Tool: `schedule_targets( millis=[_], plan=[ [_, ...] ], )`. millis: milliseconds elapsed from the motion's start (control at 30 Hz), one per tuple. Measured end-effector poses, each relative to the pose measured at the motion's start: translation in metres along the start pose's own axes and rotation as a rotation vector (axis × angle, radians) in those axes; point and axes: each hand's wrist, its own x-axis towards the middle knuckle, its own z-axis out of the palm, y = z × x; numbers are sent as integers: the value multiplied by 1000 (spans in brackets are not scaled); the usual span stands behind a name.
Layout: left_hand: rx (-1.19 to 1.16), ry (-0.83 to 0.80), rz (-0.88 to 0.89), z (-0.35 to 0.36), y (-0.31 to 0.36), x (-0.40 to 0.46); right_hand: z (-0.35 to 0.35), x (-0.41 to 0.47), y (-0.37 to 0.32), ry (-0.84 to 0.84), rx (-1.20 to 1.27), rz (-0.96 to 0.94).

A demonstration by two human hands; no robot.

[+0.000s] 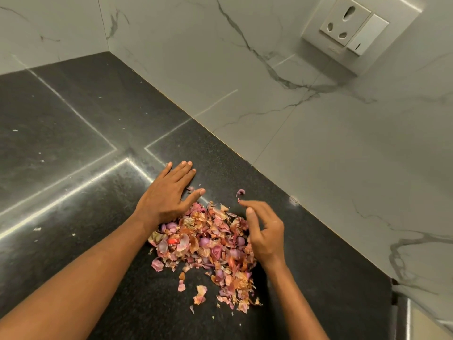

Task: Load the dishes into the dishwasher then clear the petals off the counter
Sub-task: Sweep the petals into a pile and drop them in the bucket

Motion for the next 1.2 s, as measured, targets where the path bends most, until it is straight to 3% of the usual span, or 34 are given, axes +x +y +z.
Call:
schedule_targets(
  millis=[67, 167, 300, 467, 567, 733, 800, 900, 967, 1033, 1100, 1200],
  plan=[
    [2, 8, 2, 1, 0, 0, -3, 19, 7, 51, -42, 86],
    [4, 11, 8, 2, 0, 0, -3, 47, 25, -231, -132, 318],
    [20, 6, 6, 2, -1, 0, 17, 40, 25, -519, -357, 90],
    [32, 10, 9, 1, 0, -2, 22, -5, -15, -652, -53, 12],
    [20, 12, 12, 1, 0, -3, 16, -9, -28, -606, 96, 77],
    [10, 7, 6, 2, 0, -2, 8, 16, -23, -357, 181, 196],
    [0, 9, 6, 2, -1, -1, 14, 22, -18, -439, 93, 249],
    [-18, 16, 6, 1, 0, -2, 31, 13, -13, -568, -127, 127],
    [-25, 12, 6, 1, -1, -1, 33, 1, -19, -610, -61, 123],
    [-34, -13, 14, 1, -3, -3, 22, -10, -28, -629, 105, 240],
    [-60, -34, 53, 0, -1, -7, 10, -23, -30, -531, 224, 324],
    [-183, -46, 62, -3, 5, -21, -5, -50, -25, -307, 156, 360]
  ],
)
